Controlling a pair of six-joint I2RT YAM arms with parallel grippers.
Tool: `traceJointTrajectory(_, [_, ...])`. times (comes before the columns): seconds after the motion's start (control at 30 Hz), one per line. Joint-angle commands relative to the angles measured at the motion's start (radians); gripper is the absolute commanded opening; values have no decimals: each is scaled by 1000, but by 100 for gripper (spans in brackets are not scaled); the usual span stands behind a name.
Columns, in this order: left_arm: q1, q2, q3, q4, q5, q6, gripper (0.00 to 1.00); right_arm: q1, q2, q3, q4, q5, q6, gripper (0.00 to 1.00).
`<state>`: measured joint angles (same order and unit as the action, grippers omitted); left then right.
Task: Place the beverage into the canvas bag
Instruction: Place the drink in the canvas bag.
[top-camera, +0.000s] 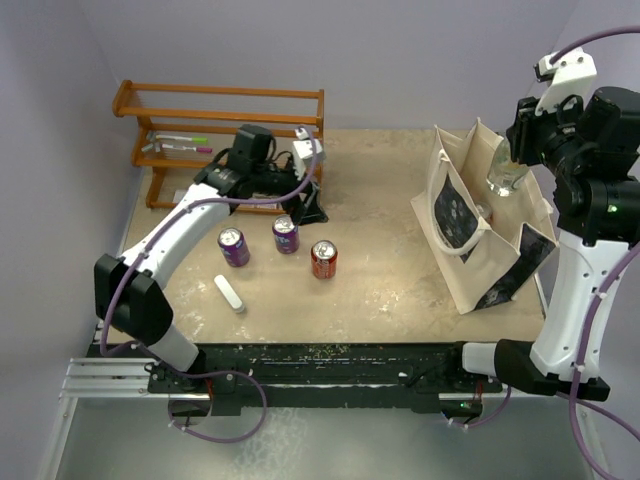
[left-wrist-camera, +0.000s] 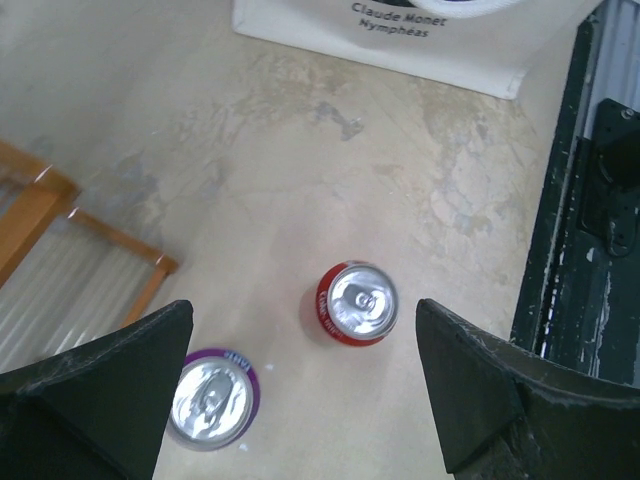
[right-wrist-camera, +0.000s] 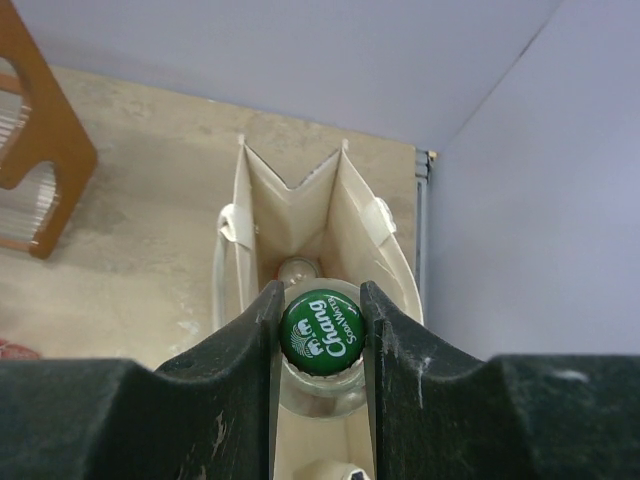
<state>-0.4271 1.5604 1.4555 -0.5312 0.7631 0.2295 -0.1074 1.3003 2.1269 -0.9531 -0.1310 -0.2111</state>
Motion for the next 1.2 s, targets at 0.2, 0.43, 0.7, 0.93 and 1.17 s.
traceJointTrajectory(0.2, [-289, 194, 255, -4, 53, 62, 93, -45, 12, -61, 153, 18, -8, 0])
traceJointTrajectory(0.43, [-440, 365, 437, 66, 77, -50, 93, -105, 3, -129, 163, -53, 9, 0])
traceJointTrajectory(0.7, [-527, 551, 607, 181, 105, -209, 91, -151, -25, -176, 169, -138, 29, 0])
traceJointTrajectory(0.93, [-568, 653, 702, 275, 125, -276, 87, -167, -52, -232, 180, -159, 32, 0])
traceJointTrajectory(1.17, [-603, 766, 834, 321, 127, -368, 82, -203, -83, -303, 202, -202, 41, 0])
